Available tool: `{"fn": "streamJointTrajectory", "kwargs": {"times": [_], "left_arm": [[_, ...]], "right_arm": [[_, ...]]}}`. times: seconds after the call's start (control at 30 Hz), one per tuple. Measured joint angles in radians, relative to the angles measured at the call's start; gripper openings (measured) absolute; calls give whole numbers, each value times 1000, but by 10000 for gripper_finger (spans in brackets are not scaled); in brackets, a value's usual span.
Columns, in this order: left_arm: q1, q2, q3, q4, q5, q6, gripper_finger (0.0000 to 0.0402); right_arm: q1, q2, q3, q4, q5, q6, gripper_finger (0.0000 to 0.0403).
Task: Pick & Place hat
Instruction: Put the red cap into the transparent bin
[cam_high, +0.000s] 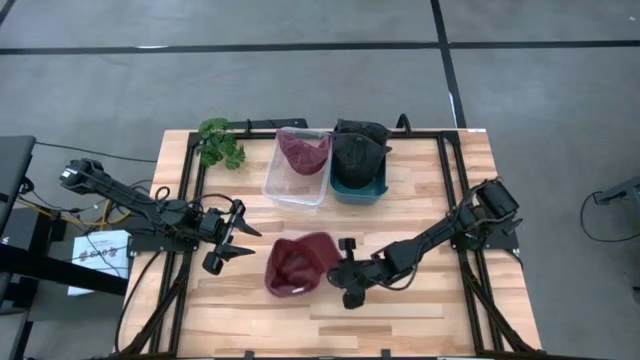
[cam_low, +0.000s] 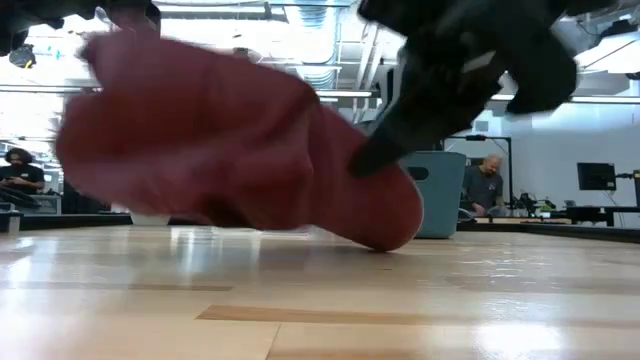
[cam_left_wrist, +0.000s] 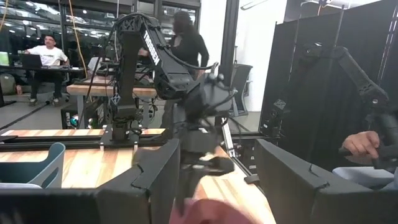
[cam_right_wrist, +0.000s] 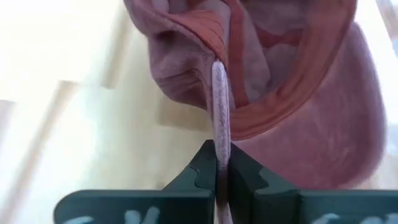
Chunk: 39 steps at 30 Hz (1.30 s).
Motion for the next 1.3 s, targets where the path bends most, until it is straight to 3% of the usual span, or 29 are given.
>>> {"fn": "streamJointTrajectory", "kwargs": {"times": [0.27,0.37,0.47,0.53,0.6,0.67,0.73,0.8,0.93,1.07,1.1,1.2,1.23,1.3], "left_arm": [[0,0,0,0,0,0,205],[0,0,0,-1,0,0,205],[0,0,0,0,0,0,205],[0,0,0,0,0,0,205],[0,0,0,0,0,-2,205],[0,0,0,0,0,-4,205],[0,0,0,0,0,-4,205],[0,0,0,0,0,-2,205],[-1,0,0,0,0,-5,205],[-2,0,0,0,0,-5,205],[-1,0,0,0,0,-2,205],[-2,0,0,0,0,14,205],[-2,0,0,0,0,15,205],[-2,0,0,0,0,15,205]], "right_arm": [[60,-108,-3,124,-8,9,4],[95,-176,-2,218,39,8,3],[142,-255,-2,253,206,-25,3],[169,-329,-8,182,419,-42,3],[167,-408,-29,84,559,61,2],[147,-452,-50,113,434,181,2],[149,-436,-68,254,287,161,1],[171,-421,-76,266,284,112,1],[169,-471,-75,162,420,153,1],[150,-429,-90,352,151,76,1],[163,-416,-90,395,135,44,1],[192,-416,-88,415,260,-17,1],[185,-420,-88,405,255,-23,1],[160,-419,-88,400,120,-15,1]]}}
